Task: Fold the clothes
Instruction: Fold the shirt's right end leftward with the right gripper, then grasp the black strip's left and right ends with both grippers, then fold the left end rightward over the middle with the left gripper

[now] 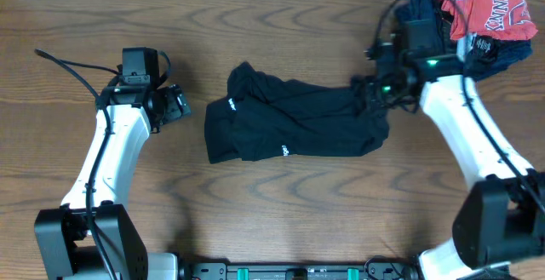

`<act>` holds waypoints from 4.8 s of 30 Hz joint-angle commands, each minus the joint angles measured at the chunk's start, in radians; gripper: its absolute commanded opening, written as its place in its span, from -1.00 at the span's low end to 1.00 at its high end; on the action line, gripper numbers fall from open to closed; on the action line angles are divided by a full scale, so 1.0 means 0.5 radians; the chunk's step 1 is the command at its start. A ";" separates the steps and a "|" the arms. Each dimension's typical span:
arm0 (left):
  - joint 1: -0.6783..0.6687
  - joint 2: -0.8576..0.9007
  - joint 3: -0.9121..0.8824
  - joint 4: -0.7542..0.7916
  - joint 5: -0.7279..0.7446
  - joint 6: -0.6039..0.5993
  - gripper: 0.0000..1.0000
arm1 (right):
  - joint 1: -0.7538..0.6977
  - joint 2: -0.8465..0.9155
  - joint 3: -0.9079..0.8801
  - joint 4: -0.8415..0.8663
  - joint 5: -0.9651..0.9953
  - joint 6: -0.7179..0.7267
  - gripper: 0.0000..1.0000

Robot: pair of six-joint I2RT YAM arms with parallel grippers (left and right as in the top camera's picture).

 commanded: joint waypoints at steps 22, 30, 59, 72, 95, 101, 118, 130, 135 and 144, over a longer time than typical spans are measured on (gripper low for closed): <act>0.006 -0.018 0.037 -0.010 0.008 0.018 0.96 | 0.420 0.439 0.221 0.209 -0.632 -0.073 0.47; 0.004 -0.016 0.017 -0.022 0.476 0.067 0.96 | 0.392 0.316 0.453 -0.044 -0.414 -0.085 0.55; -0.029 0.619 -0.137 0.177 1.206 0.739 0.96 | 0.031 0.165 0.510 -0.611 0.127 -0.083 0.75; -0.169 0.853 -0.151 0.185 1.205 0.553 0.11 | 0.031 0.165 0.510 -0.561 0.127 0.021 0.74; -0.021 0.060 -0.101 -0.139 0.968 0.458 -0.88 | 0.186 0.191 -0.281 0.365 -0.201 0.457 -0.97; -0.021 -0.117 -0.096 -0.182 0.908 0.459 -0.88 | 0.233 0.259 -0.550 0.733 -0.148 0.638 -0.98; -0.496 -0.213 0.086 -0.205 0.858 0.322 -0.88 | 0.232 0.536 -0.618 0.945 -0.234 0.665 -0.98; -1.073 -0.205 0.086 0.330 0.858 0.124 -0.88 | 0.232 0.537 -0.618 0.946 -0.233 0.674 -0.98; -1.229 -0.164 0.086 0.558 0.856 0.110 -0.88 | 0.232 0.537 -0.618 0.946 -0.233 0.680 -0.98; -1.358 0.005 0.086 0.816 0.857 0.045 -0.88 | 0.201 0.530 -0.613 1.034 -0.268 0.700 -0.98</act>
